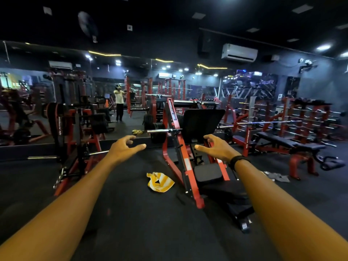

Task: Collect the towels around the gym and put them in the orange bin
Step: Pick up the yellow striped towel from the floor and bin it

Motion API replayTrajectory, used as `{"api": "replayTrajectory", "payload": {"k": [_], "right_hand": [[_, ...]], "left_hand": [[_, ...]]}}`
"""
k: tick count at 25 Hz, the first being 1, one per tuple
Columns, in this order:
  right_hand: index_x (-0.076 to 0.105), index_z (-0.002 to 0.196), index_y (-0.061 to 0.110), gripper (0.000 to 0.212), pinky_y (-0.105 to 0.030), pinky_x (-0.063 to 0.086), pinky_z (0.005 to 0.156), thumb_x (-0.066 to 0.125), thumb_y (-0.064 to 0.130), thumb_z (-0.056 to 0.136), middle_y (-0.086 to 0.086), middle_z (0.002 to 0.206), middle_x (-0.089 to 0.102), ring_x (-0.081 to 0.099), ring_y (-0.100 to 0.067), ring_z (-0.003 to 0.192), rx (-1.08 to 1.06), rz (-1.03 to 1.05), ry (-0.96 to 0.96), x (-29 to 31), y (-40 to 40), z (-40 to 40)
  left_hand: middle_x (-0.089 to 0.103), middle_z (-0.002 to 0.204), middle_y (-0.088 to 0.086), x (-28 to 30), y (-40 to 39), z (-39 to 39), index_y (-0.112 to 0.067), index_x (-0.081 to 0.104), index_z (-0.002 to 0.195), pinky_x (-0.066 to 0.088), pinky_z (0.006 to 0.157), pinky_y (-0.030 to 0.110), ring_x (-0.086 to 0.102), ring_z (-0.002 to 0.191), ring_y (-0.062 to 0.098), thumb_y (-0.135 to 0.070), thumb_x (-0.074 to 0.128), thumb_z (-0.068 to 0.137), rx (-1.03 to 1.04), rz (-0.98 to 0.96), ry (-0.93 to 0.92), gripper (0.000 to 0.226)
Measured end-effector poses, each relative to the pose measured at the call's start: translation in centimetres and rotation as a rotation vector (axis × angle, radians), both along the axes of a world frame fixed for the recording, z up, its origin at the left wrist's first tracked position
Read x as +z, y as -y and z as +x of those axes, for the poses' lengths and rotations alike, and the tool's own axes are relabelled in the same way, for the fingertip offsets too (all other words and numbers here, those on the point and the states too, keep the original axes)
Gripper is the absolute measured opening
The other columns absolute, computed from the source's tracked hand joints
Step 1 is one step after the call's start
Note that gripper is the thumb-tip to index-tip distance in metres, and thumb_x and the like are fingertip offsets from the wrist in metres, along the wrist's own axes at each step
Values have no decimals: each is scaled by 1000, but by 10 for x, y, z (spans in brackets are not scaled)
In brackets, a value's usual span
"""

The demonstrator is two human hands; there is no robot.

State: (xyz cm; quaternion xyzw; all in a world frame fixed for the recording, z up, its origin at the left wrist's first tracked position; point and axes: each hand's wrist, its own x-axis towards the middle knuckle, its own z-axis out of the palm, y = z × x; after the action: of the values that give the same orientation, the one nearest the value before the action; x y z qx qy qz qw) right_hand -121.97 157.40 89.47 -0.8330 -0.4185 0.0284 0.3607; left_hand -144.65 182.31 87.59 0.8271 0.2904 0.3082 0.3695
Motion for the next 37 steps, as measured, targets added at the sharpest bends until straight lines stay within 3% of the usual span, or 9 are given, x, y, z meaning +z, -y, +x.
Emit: {"api": "replayTrajectory", "payload": {"k": [3,9,15,19,25,37], "right_hand": [[35,144,16,79,-40,36,107,65,53,82,-12,148,38,40,-28,134,12,15,-3,-2,-16,24],[33,146,17,83,-40,40,106,66,54,80,-9,149,38,43,-27,132,49,-15,-18,-13,-80,79],[37,143,18,74,-37,40,103,66,50,82,-10,146,41,46,-26,128,44,-12,29,0,-180,158],[36,143,16,75,-37,39,105,66,49,83,-10,146,41,46,-25,129,15,-5,28,21,-261,219],[38,142,13,73,-32,41,101,67,46,84,-10,144,44,48,-25,127,48,-15,35,21,-353,286],[37,144,13,79,-26,35,103,65,53,82,-9,146,42,44,-22,132,148,-81,42,-2,-577,552]], "left_hand": [[51,135,6,3,-14,20,-22,49,135,50,94,47,51,121,26,-51,70,79,15,4,-4,66],[52,135,7,-5,-68,82,-21,49,136,46,97,40,50,123,27,-49,69,80,26,13,-5,66],[54,131,6,5,-172,165,-21,51,134,43,92,35,52,120,26,-48,69,80,-1,43,32,63],[55,130,7,24,-258,228,-19,51,133,44,96,38,53,118,26,-48,70,80,-16,43,23,63],[55,131,5,19,-346,302,-22,51,133,43,88,32,54,117,24,-50,70,78,-34,20,-7,65],[56,129,4,-7,-545,533,-21,51,134,42,88,28,54,114,20,-50,71,78,49,-5,-21,66]]}}
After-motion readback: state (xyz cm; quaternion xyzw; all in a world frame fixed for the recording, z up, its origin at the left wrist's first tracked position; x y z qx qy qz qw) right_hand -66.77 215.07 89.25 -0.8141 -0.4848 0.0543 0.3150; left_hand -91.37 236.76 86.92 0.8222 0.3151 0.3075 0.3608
